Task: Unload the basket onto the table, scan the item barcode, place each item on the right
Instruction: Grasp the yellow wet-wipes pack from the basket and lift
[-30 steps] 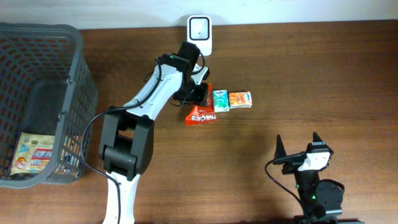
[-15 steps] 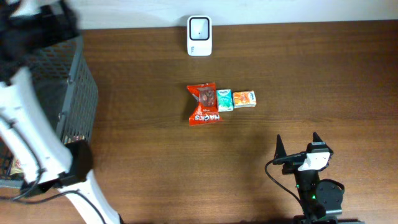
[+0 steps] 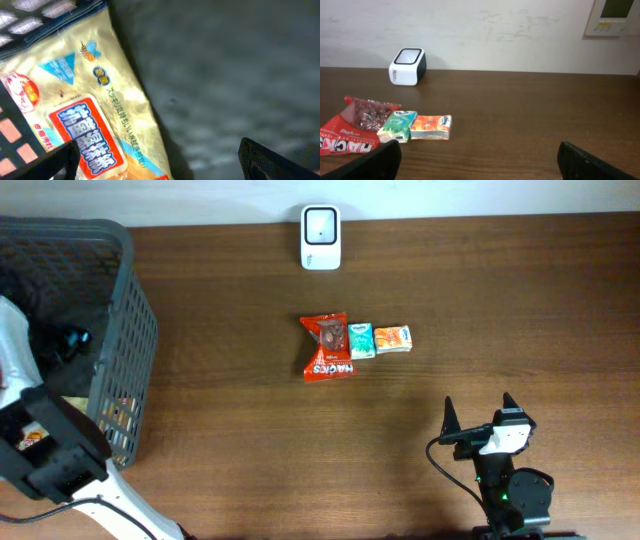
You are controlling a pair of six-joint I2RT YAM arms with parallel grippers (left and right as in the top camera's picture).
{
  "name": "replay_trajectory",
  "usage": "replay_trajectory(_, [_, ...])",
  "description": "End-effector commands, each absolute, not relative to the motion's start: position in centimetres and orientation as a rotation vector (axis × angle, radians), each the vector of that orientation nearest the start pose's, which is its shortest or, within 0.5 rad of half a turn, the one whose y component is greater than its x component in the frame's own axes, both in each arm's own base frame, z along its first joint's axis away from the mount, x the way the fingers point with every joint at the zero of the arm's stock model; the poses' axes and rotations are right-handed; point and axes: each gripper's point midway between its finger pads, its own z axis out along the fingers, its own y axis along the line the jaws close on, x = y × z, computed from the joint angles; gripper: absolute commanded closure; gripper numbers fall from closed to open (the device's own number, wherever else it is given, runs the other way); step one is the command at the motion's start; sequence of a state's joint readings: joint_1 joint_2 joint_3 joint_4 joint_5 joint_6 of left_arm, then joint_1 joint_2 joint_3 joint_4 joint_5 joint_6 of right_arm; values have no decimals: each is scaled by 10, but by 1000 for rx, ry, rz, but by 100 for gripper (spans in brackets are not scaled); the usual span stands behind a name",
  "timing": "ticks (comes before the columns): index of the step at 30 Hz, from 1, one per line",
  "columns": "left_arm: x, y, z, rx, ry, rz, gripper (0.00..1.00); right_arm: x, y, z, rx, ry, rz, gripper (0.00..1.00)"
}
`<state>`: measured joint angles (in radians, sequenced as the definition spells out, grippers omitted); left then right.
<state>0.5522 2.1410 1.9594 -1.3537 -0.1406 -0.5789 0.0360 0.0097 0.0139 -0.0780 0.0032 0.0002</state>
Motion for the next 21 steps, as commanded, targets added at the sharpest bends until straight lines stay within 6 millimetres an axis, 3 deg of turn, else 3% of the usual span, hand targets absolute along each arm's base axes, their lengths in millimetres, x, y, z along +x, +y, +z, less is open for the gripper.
replay_trajectory(1, [305,247,81,-1914,2522,481,1,246,6,155,-16,1650,21,2])
replay_trajectory(4, [282,249,59,-1960,2506,638,1,246,6,155,-16,1650,21,2])
replay_trajectory(7, [271,242,32,-1968,2533,652,1,246,6,155,-16,1650,21,1])
replay_trajectory(8, [270,242,29,-1968,2534,653,8,246,6,155,-16,1650,21,1])
replay_trajectory(9, [269,242,29,-1968,2535,653,23,246,6,155,-16,1650,21,1])
replay_trajectory(11, [267,240,28,-1970,2544,656,72,246,6,155,-16,1650,21,1])
replay_trajectory(13, [266,239,27,-1972,2550,657,100,246,6,155,-16,1650,21,2])
replay_trajectory(17, [275,239,37,-1961,2554,595,100,246,6,155,-16,1650,21,2])
replay_trajectory(18, [283,240,54,-1961,2539,556,100,246,6,155,-16,1650,21,2])
replay_trajectory(19, [288,242,72,-1957,2529,548,87,246,6,155,-16,1650,21,1])
replay_trajectory(20, [290,243,78,-1957,2526,546,21,246,6,155,-16,1650,21,2])
replay_trajectory(21, [289,244,79,-1958,2524,548,1,246,6,155,-16,1650,21,2])
